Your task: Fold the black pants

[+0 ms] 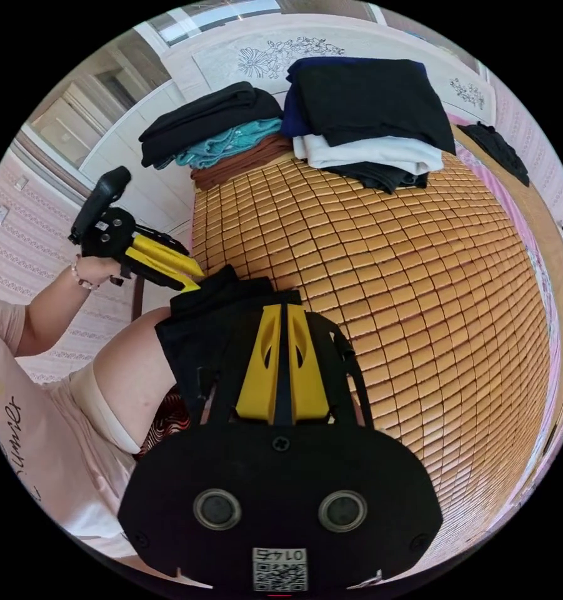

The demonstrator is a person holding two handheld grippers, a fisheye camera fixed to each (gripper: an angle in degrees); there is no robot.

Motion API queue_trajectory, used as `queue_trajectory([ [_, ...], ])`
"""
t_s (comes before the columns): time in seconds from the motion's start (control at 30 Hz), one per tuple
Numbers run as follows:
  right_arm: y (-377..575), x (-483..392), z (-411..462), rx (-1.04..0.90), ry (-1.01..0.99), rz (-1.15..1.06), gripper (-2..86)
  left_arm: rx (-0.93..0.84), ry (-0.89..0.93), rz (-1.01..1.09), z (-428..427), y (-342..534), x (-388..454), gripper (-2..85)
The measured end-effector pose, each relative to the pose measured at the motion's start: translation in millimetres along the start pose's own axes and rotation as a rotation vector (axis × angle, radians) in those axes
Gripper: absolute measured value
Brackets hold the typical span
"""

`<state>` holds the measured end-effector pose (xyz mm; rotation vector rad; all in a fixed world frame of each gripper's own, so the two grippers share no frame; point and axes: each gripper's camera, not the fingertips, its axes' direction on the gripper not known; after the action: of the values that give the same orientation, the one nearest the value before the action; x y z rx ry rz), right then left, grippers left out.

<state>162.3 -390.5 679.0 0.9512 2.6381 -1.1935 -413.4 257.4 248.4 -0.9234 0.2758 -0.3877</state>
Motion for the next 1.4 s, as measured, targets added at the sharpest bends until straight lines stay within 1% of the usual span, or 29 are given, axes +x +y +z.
queue_trajectory([
  [0.07, 4, 2, 5, -0.025, 0.028, 0.035, 7.1, 0.067, 0.011, 0.017, -13, 14, 15, 5.5],
  [0.13, 3, 6, 21, -0.076, 0.009, 0.08, 9.7, 0.108, 0.056, 0.018, -15, 25, 28, 5.8],
  [0.2, 4, 8, 37, -0.118, -0.021, 0.11, 8.9, 0.103, 0.107, -0.008, 0, 28, 39, 7.1],
  [0.23, 6, 9, 46, -0.148, -0.037, 0.127, 6.4, 0.086, 0.113, -0.013, 6, 27, 42, 7.6],
  [0.3, 11, 7, 41, -0.112, -0.009, 0.121, 2.2, -0.04, 0.062, -0.011, 36, 22, 54, 6.2],
  [0.33, 13, 6, 38, -0.121, -0.003, 0.122, 1.3, -0.052, 0.038, -0.004, 39, 21, 57, 5.3],
  [0.4, 19, 3, 26, -0.096, -0.016, 0.088, 0.7, -0.05, -0.047, 0.054, 38, 23, 69, 1.0],
  [0.47, 25, -2, 9, -0.043, -0.002, 0.05, 0.4, -0.052, -0.033, 0.052, 39, 26, 71, -0.2],
  [0.53, 30, -13, -18, 0.031, -0.012, -0.028, 0.4, -0.021, -0.029, 0.049, 31, 32, 73, -0.6],
  [0.63, 30, -25, -34, 0.076, -0.03, -0.11, 0.9, 0.055, -0.016, 0.038, 2, 52, 77, -0.5],
  [0.7, 24, -24, -23, 0.03, -0.016, -0.106, 1.9, 0.06, 0.016, -0.021, 1, 62, 71, 0.3],
  [0.77, 18, -16, 0, -0.058, -0.024, -0.057, 4.7, 0.02, 0.055, -0.067, 14, 62, 64, 4.0],
  [0.8, 16, -10, 13, -0.122, -0.039, -0.013, 8.3, 0.01, 0.061, -0.077, 18, 61, 63, 5.5],
  [0.83, 17, -5, 21, -0.15, -0.081, 0.005, 10.9, 0.003, 0.059, -0.08, 18, 60, 63, 6.3],
  [0.9, 20, 2, 26, -0.16, -0.107, 0.05, 12.5, 0.011, 0.04, -0.075, 17, 59, 66, 8.3],
  [0.97, 26, 8, 28, -0.154, -0.123, 0.073, 11.5, 0.003, 0.062, -0.081, 23, 56, 65, 9.2],
  [1.03, 32, 10, 30, -0.153, -0.213, 0.046, 8.5, -0.023, 0.085, -0.081, 35, 49, 66, 9.4],
  [1.07, 34, 10, 31, -0.155, -0.215, 0.044, 7.9, -0.064, 0.09, -0.072, 47, 44, 69, 9.2],
  [1.13, 42, 8, 30, -0.156, -0.215, 0.031, 5.3, -0.094, 0.045, -0.042, 59, 38, 76, 7.5],
  [1.2, 50, 10, 19, -0.126, -0.226, 0.027, 3.5, -0.109, 0.012, -0.014, 61, 33, 83, 3.2],
  [1.27, 58, 8, -2, -0.078, -0.221, 0.004, 2.7, -0.064, 0.016, -0.014, 50, 34, 89, 1.5],
  [1.4, 71, -15, -54, 0.011, -0.17, -0.121, 2.5, 0.068, 0.009, -0.009, 9, 53, 102, 0.5],
])
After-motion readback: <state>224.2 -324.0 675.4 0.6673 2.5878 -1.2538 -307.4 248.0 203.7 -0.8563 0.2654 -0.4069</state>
